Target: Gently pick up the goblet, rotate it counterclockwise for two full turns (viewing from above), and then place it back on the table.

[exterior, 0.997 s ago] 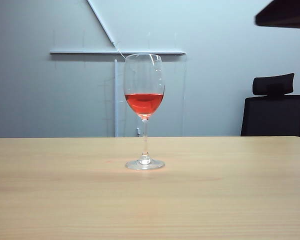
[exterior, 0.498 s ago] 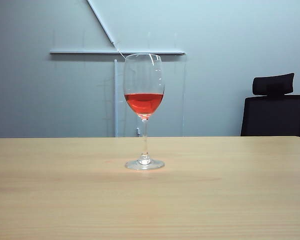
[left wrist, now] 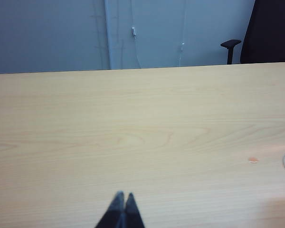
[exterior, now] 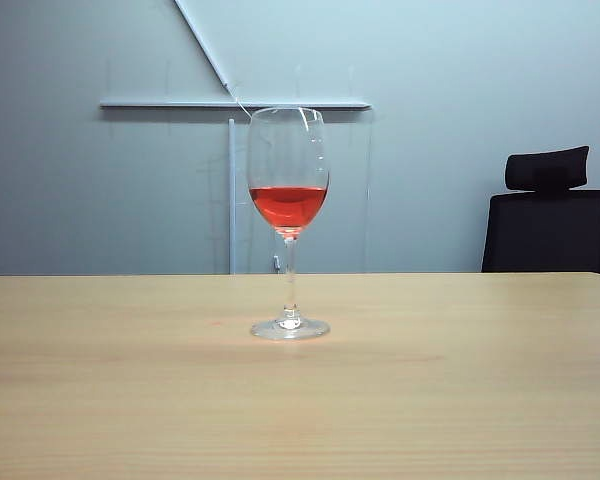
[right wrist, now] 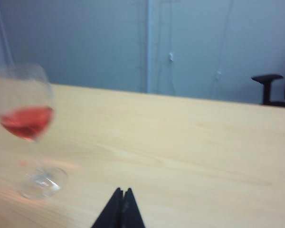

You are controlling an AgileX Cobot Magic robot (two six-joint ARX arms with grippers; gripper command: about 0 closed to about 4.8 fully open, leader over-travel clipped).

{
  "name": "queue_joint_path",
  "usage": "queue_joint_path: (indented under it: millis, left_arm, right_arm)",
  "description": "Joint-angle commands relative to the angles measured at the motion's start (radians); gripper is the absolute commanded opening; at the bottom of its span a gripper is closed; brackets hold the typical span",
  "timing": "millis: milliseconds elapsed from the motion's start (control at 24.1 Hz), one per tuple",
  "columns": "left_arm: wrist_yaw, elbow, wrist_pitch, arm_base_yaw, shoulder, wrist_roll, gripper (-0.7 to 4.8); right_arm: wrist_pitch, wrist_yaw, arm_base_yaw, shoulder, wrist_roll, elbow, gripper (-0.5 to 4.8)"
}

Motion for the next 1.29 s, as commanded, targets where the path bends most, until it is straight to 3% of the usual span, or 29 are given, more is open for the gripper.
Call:
queue_joint_path:
  millis: [42,498,1288]
  left_arm:
    - [0.004,0.003,0.006,-0.002,0.001,0.0,-0.05]
    - [0.004,0.003,0.006,-0.002,0.001,0.0,-0.05]
    - [0.004,0.003,0.006,-0.002,0.001,0.0,-0.05]
  right_arm:
    - [0.089,-0.184,-0.172,-0.002,0.048,-0.049,-0.06]
    - [0.132,-0.225,-0.365,-0.002,0.056,-0.089,-0.06]
    - [0.122,-0.221,-0.441,-0.002,0.054,-0.095,-0.05]
